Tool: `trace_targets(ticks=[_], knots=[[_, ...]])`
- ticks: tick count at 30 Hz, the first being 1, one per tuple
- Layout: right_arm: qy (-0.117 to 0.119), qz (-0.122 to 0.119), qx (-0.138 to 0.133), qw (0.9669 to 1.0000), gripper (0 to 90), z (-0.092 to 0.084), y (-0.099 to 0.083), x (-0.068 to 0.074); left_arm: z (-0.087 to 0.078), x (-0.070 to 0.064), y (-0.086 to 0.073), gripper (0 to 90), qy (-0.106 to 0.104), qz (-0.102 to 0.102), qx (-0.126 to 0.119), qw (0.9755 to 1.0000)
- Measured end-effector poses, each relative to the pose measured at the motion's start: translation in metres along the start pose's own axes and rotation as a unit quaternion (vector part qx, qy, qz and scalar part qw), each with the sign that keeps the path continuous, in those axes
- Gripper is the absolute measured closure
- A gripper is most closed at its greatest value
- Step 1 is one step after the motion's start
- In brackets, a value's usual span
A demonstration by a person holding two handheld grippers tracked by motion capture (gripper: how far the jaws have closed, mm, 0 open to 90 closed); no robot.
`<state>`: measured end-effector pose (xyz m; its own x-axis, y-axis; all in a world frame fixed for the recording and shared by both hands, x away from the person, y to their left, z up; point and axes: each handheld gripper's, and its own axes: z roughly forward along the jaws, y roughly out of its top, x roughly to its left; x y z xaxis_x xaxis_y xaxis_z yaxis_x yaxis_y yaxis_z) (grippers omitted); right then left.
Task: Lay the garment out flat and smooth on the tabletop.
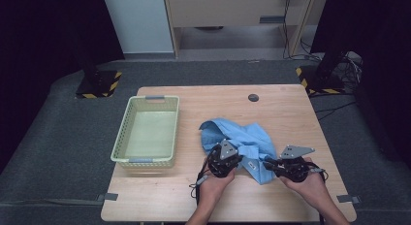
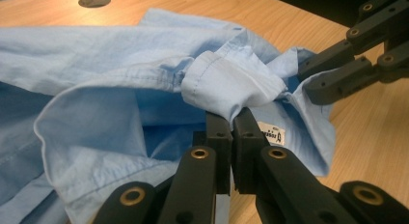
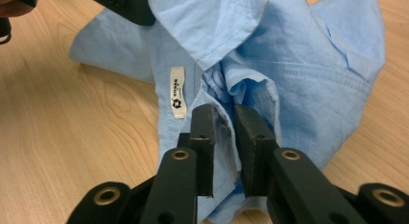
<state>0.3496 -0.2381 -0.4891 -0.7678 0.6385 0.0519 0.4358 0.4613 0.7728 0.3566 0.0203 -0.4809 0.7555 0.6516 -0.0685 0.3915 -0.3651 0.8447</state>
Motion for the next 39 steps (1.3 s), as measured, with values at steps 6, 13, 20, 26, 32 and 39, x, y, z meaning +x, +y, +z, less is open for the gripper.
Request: trace_targets(ticks=[6,13,20,26,32,39], knots=[[-0.003,-0.006,-0.002,1.0000,69.6,-0.004,0.004,0.004,-0.004,0.001,0.006,88.7,0.001,0.003,-0.004,1.0000],[-0.007,-0.008,-0.003,0.9999,64.5,-0.009,0.009,0.004,-0.007,0.003,0.014,88.8,0.002,0.002,-0.012,0.9999],[-0.009,-0.009,-0.011,0.9999,62.4,-0.013,0.013,0.003,-0.012,0.005,0.024,88.8,0.005,0.006,-0.018,0.9998],[-0.009,-0.014,-0.011,0.9998,62.1,-0.015,0.015,0.005,-0.015,0.009,0.028,88.8,0.010,0.005,-0.018,0.9998],[-0.010,-0.016,-0.012,0.9997,61.8,-0.017,0.018,0.005,-0.020,0.012,0.035,88.9,0.014,0.006,-0.024,0.9996],[-0.012,-0.019,-0.013,0.9997,60.7,-0.020,0.020,0.005,-0.021,0.020,0.043,88.9,0.022,0.003,-0.026,0.9994]])
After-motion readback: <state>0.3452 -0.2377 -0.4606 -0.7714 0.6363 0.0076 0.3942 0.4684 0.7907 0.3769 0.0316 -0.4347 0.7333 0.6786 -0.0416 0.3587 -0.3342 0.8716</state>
